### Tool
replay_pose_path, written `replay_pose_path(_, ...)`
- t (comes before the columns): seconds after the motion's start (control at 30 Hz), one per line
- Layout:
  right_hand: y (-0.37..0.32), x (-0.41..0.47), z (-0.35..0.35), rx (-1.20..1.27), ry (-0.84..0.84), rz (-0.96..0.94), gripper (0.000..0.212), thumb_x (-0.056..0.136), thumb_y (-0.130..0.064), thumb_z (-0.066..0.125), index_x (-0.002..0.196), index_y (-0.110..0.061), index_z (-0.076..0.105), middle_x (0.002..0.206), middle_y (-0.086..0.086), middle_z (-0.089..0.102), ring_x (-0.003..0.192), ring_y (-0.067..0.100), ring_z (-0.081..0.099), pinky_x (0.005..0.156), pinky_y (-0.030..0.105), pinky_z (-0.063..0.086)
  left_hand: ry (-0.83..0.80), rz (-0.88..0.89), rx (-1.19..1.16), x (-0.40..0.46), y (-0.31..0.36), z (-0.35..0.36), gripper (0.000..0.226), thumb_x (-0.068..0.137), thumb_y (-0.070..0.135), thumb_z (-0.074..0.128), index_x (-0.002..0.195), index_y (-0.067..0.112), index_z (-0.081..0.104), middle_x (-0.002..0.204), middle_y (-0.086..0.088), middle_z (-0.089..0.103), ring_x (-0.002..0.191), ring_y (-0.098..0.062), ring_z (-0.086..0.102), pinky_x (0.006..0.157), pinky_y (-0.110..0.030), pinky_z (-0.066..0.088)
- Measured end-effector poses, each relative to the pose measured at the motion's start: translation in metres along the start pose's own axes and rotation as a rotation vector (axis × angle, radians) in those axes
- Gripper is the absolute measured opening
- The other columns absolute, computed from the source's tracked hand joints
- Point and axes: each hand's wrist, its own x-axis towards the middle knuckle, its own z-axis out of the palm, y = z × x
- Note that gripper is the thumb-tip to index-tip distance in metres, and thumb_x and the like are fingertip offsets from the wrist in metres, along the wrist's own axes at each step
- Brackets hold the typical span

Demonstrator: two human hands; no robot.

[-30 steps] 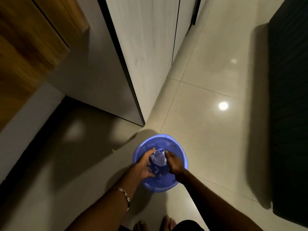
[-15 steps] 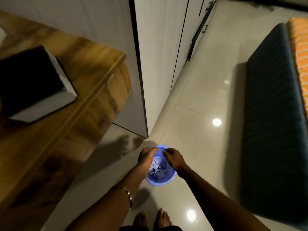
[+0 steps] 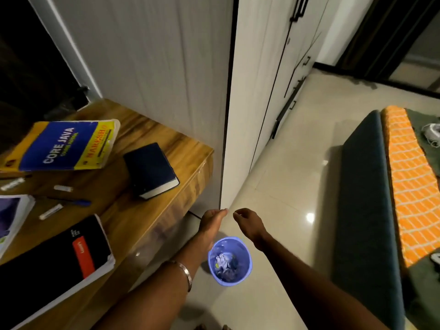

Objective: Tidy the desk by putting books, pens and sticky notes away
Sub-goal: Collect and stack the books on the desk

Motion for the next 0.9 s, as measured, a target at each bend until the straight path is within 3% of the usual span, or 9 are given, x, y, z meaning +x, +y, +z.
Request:
replay_pose_path(0.13,-0.038,-0.02,-0.019,-0.007,0.013,-0.075,0.028,0.092,-0.03,0.055,0.11,-0.013,0.067,0.105,0.002,0.07,0.095,0.018,0.062,0.086,0.03,0.047,0.015,0.082,-0.006,-0.041,0.037,-0.009,0.022,0.089,0.036,0.061,0.075,0.024,0.05,0.087,0.001,0.054,0.082,-0.015,0.05,0.073,-0.027,0.04)
replay_pose_path(0.2,-0.056,-0.029,-0.028,-0.008,0.01,-0.109,0.027,0.092,-0.031,0.056,0.109,-0.014,0.068,0.104,0.002,0.07,0.093,0.018,0.063,0.083,0.029,0.047,0.022,0.099,-0.019,-0.061,0.053,-0.013,0.013,0.091,0.037,0.058,0.092,0.024,0.056,0.104,0.002,0.055,0.099,-0.018,0.051,0.085,-0.028,0.037)
replay_pose_path(0.3,-0.084,-0.041,-0.038,-0.042,-0.015,-0.184,0.028,0.092,-0.032,0.056,0.108,-0.013,0.067,0.1,0.002,0.07,0.088,0.017,0.062,0.079,0.026,0.046,0.05,0.139,-0.067,-0.091,0.072,-0.025,0.041,0.092,0.038,0.056,0.128,0.018,0.052,0.127,-0.001,0.053,0.125,-0.024,0.048,0.098,-0.034,0.037)
replay_pose_path(0.43,-0.117,-0.055,-0.048,-0.071,-0.067,-0.275,0.025,0.092,-0.032,0.057,0.106,-0.014,0.067,0.099,0.003,0.07,0.091,0.019,0.063,0.079,0.027,0.046,0.081,0.185,-0.074,-0.12,0.092,-0.039,0.048,0.086,0.049,0.059,0.127,0.025,0.052,0.14,-0.001,0.05,0.128,-0.023,0.047,0.107,-0.04,0.037)
replay_pose_path(0.53,-0.143,-0.063,-0.05,-0.114,-0.114,-0.347,0.031,0.093,-0.032,0.058,0.114,-0.011,0.065,0.11,0.005,0.068,0.099,0.021,0.061,0.084,0.028,0.046,0.096,0.231,-0.169,-0.151,0.101,-0.061,0.033,0.093,0.036,0.054,0.123,0.02,0.054,0.136,-0.003,0.051,0.123,-0.025,0.049,0.098,-0.034,0.042)
replay_pose_path(0.6,-0.159,-0.07,-0.047,-0.134,-0.156,-0.402,0.034,0.094,-0.033,0.056,0.119,-0.01,0.062,0.115,0.005,0.065,0.107,0.024,0.06,0.086,0.028,0.044,0.093,0.288,-0.257,-0.181,0.108,-0.073,0.026,0.098,0.018,0.048,0.122,0.01,0.052,0.115,-0.006,0.055,0.101,-0.021,0.055,0.076,-0.023,0.045)
replay_pose_path(0.67,-0.174,-0.076,-0.04,-0.148,-0.206,-0.451,0.035,0.095,-0.034,0.054,0.122,-0.011,0.06,0.115,0.002,0.062,0.109,0.023,0.058,0.084,0.027,0.042,0.169,0.325,-0.244,-0.193,0.114,-0.083,0.016,0.097,0.018,0.049,0.112,0.013,0.052,0.099,-0.002,0.054,0.077,-0.008,0.05,0.063,-0.017,0.043)
replay_pose_path(0.8,-0.194,-0.082,-0.017,-0.167,-0.281,-0.499,0.025,0.097,-0.03,0.05,0.11,-0.013,0.063,0.099,0.001,0.063,0.092,0.018,0.057,0.071,0.025,0.043,0.371,0.298,-0.217,-0.171,0.111,-0.116,0.015,0.092,0.029,0.058,0.091,0.013,0.06,0.092,-0.002,0.055,0.091,-0.017,0.052,0.076,-0.025,0.041)
replay_pose_path(0.9,-0.209,-0.085,0.003,-0.194,-0.32,-0.521,0.022,0.095,-0.03,0.052,0.107,-0.015,0.063,0.101,0.002,0.064,0.093,0.019,0.058,0.077,0.028,0.043,0.444,0.283,-0.236,-0.173,0.106,-0.142,0.022,0.091,0.032,0.06,0.08,0.013,0.059,0.087,0.0,0.059,0.093,-0.02,0.052,0.072,-0.029,0.042)
